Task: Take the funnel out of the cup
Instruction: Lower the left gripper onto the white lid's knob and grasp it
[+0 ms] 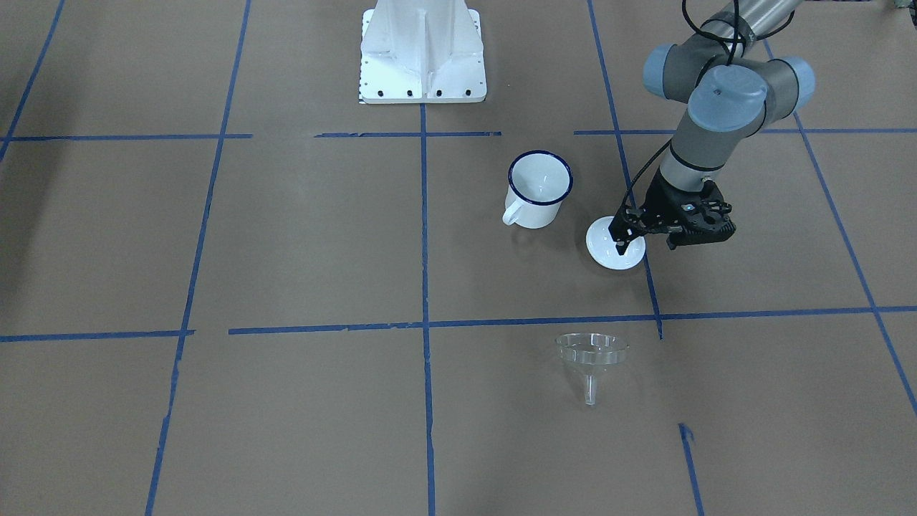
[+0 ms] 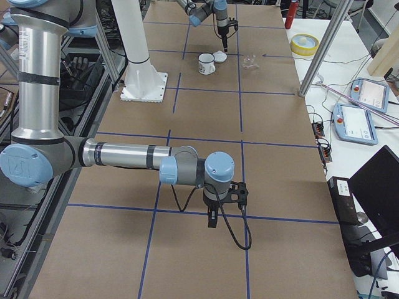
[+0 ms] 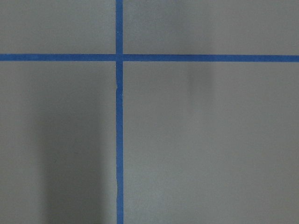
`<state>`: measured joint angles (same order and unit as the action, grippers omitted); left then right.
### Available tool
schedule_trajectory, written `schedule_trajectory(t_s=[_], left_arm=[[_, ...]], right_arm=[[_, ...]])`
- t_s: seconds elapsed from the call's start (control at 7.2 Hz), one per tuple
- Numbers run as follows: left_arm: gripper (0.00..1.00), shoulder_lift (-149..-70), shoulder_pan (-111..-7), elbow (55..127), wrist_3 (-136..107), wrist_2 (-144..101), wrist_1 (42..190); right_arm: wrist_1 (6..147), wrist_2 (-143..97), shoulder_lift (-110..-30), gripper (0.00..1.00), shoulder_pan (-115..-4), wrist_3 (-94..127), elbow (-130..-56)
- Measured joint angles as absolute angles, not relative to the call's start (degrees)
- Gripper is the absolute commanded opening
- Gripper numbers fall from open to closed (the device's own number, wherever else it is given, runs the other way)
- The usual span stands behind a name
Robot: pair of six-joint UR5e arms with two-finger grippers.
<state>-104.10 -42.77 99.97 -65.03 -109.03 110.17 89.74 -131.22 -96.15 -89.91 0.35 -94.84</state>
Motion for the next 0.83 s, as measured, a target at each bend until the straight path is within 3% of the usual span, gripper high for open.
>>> schedule_trajectory(t_s=[0.56, 0.83], left_arm=[[0.80, -104.23, -41.38, 99.99, -65.14, -109.40, 110.57], [0.67, -104.19, -40.33, 100.50, -65.18, -109.42, 110.25]], right_arm=[[89.74, -131.22, -96.15, 1.00, -89.91, 0.35, -94.87], [89.74, -131.22, -96.15, 1.00, -89.91, 0.35, -94.87]])
